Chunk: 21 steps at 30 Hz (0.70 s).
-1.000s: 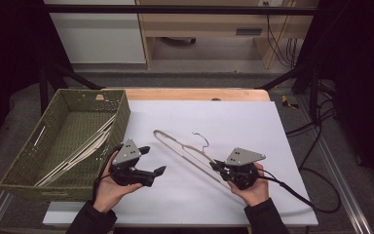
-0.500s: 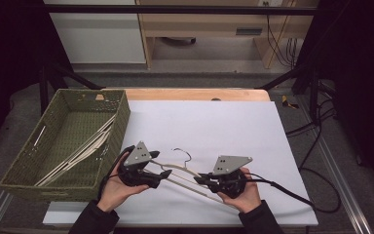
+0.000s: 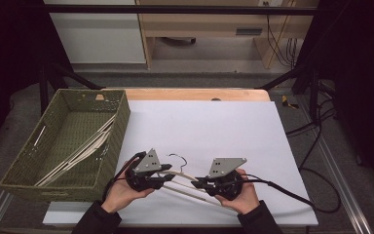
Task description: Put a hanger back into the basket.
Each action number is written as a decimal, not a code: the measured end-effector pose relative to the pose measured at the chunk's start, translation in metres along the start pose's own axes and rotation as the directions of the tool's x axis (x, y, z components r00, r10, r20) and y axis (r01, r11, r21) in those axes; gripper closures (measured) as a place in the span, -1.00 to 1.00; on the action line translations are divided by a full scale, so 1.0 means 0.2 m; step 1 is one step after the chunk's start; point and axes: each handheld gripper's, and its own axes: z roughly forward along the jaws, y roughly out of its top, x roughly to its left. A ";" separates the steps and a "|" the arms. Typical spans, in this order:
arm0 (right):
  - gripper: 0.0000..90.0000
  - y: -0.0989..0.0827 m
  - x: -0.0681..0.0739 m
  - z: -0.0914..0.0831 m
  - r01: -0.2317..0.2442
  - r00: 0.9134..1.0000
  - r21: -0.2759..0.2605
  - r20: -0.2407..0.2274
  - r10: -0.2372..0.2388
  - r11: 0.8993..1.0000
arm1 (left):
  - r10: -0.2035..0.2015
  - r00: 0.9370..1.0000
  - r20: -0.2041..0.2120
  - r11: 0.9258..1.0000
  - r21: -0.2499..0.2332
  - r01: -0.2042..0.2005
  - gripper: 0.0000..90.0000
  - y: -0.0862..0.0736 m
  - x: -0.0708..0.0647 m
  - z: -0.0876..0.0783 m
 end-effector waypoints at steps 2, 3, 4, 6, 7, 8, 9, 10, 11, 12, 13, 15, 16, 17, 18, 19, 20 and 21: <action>0.89 0.00 0.00 0.00 -0.001 1.000 -0.005 0.021 0.001 1.000 | 0.010 1.000 -0.001 1.000 0.004 -0.010 0.55 0.00 -0.01 0.00; 0.89 0.00 0.00 0.00 -0.001 1.000 -0.005 0.021 0.001 1.000 | 0.012 1.000 0.004 1.000 0.008 -0.012 0.55 0.00 -0.01 0.00; 0.85 0.00 -0.01 -0.01 -0.005 0.999 -0.012 0.041 0.005 1.000 | 0.016 1.000 0.006 1.000 0.005 -0.016 0.61 0.00 -0.01 -0.01; 0.81 0.00 -0.01 -0.02 -0.007 0.998 -0.023 0.062 0.009 1.000 | 0.023 1.000 0.010 1.000 0.001 -0.023 0.67 0.00 -0.02 -0.01; 0.78 0.00 -0.01 -0.02 -0.006 0.997 -0.027 0.080 0.008 1.000 | 0.025 1.000 0.014 1.000 -0.003 -0.025 0.70 0.01 -0.03 -0.01; 0.77 0.00 -0.02 -0.03 -0.006 0.996 -0.029 0.093 0.009 1.000 | 0.023 0.999 0.023 1.000 -0.003 -0.023 0.72 0.01 -0.04 -0.01; 0.77 0.00 -0.02 -0.03 -0.006 0.996 -0.029 0.093 0.009 1.000 | 0.023 0.999 0.023 1.000 -0.003 -0.023 0.73 0.01 -0.04 -0.01; 0.75 0.00 -0.02 -0.03 -0.004 0.995 -0.027 0.101 0.007 1.000 | 0.023 1.000 0.017 1.000 -0.004 -0.023 0.73 0.01 -0.04 -0.01; 0.74 0.00 -0.02 -0.03 -0.003 0.995 -0.032 0.104 0.007 0.999 | 0.023 1.000 0.014 1.000 -0.004 -0.023 0.74 0.01 -0.05 -0.01; 0.71 0.00 -0.02 -0.03 -0.010 0.994 -0.026 0.107 0.013 1.000 | 0.025 0.999 0.022 1.000 0.000 -0.025 0.75 0.01 -0.05 -0.01; 0.71 0.00 -0.02 -0.03 -0.010 0.994 -0.026 0.107 0.013 1.000 | 0.021 0.999 0.025 1.000 0.003 -0.021 0.75 0.01 -0.05 -0.01; 0.67 0.00 -0.02 -0.03 -0.006 0.993 -0.021 0.122 0.008 1.000 | 0.010 0.999 0.039 1.000 0.008 -0.010 0.77 0.01 -0.05 0.00; 0.61 -0.01 -0.03 -0.03 -0.010 0.991 -0.017 0.131 0.012 1.000 | 0.010 0.999 0.042 1.000 0.010 -0.011 0.79 0.01 -0.06 0.00; 0.61 -0.01 -0.03 -0.03 -0.010 0.991 -0.017 0.131 0.012 1.000 | 0.004 0.999 0.052 1.000 0.012 -0.005 0.79 0.01 -0.06 0.01; 0.59 -0.01 -0.03 -0.03 -0.012 0.990 -0.015 0.139 0.014 1.000 | 0.010 0.998 0.061 1.000 0.015 -0.011 0.80 0.01 -0.06 0.01; 0.56 -0.01 -0.03 -0.02 -0.017 0.989 -0.015 0.144 0.019 1.000 | 0.013 0.998 0.062 1.000 0.013 -0.013 0.82 0.01 -0.07 0.01; 0.50 -0.01 -0.04 -0.02 -0.020 0.988 -0.016 0.153 0.022 1.000 | 0.010 0.997 0.071 1.000 0.013 -0.011 0.83 0.01 -0.07 0.01; 0.46 -0.02 -0.04 -0.02 -0.023 0.987 -0.020 0.162 0.026 1.000 | 0.009 0.997 0.082 1.000 0.008 -0.010 0.85 0.01 -0.08 0.01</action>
